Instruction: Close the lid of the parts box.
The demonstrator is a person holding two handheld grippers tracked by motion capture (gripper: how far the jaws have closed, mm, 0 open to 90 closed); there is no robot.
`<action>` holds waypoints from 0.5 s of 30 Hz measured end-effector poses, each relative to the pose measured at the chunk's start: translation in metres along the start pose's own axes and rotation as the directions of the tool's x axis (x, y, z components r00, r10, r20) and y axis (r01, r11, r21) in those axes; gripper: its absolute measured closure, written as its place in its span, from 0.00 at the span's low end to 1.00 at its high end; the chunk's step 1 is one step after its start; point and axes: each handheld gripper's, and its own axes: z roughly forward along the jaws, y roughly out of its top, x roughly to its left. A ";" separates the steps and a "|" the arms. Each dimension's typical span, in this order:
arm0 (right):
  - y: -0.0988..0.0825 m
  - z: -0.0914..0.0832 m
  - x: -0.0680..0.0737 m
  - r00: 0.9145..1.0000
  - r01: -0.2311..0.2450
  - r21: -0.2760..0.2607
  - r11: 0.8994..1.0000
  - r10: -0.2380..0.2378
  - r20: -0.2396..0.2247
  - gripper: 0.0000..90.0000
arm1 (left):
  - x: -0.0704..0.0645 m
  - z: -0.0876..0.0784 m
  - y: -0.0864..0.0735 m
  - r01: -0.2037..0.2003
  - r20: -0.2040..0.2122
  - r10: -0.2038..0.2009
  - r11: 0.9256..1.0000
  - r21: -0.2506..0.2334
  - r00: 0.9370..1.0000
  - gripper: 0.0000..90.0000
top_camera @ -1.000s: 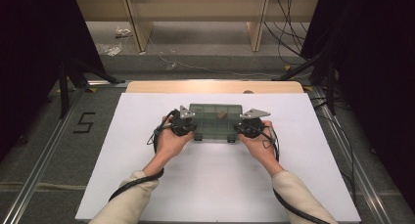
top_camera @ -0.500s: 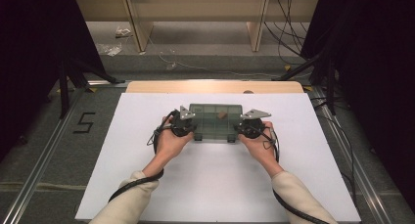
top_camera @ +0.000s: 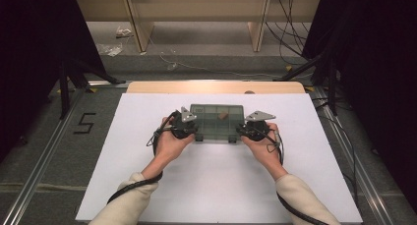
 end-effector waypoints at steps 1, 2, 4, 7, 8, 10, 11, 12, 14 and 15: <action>0.000 -0.001 -0.001 1.000 0.002 -0.004 1.000 -0.002 -0.002 0.81 | 0.000 -0.002 0.000 -0.006 0.003 0.006 1.000 -0.003 1.000 0.82; -0.001 -0.003 -0.001 1.000 0.001 -0.004 1.000 -0.001 -0.007 0.79 | 0.000 -0.004 -0.001 -0.009 0.003 0.009 1.000 -0.005 1.000 0.80; -0.002 -0.007 -0.001 1.000 0.003 -0.012 1.000 -0.003 -0.012 0.74 | 0.000 -0.010 -0.003 -0.011 0.016 0.011 1.000 -0.016 1.000 0.75; -0.004 -0.012 -0.003 1.000 0.001 -0.027 1.000 -0.002 -0.030 0.67 | 0.003 -0.020 -0.005 -0.007 0.036 0.009 0.999 -0.049 0.999 0.63; -0.004 -0.015 -0.004 0.999 0.002 -0.037 0.999 -0.003 -0.033 0.65 | 0.003 -0.022 -0.006 0.000 0.043 0.002 0.998 -0.056 0.999 0.60; -0.005 -0.018 -0.005 0.999 -0.004 -0.048 0.999 0.002 -0.042 0.61 | 0.003 -0.028 -0.006 0.009 0.066 -0.004 0.998 -0.070 0.998 0.55; -0.004 -0.020 -0.005 0.999 -0.008 -0.054 0.999 0.006 -0.049 0.60 | 0.002 -0.030 -0.006 0.011 0.077 -0.006 0.998 -0.065 0.997 0.51; -0.004 -0.022 -0.005 0.999 -0.008 -0.063 0.998 0.005 -0.054 0.57 | 0.002 -0.033 -0.007 0.018 0.094 -0.012 0.998 -0.067 0.996 0.47; -0.004 -0.027 -0.005 0.998 -0.010 -0.080 0.997 0.005 -0.065 0.52 | 0.000 -0.037 -0.008 0.026 0.129 -0.017 0.997 -0.073 0.992 0.40; -0.004 -0.029 -0.005 0.997 -0.010 -0.083 0.996 0.004 -0.074 0.50 | -0.001 -0.039 -0.009 0.026 0.130 -0.016 0.997 -0.073 0.991 0.35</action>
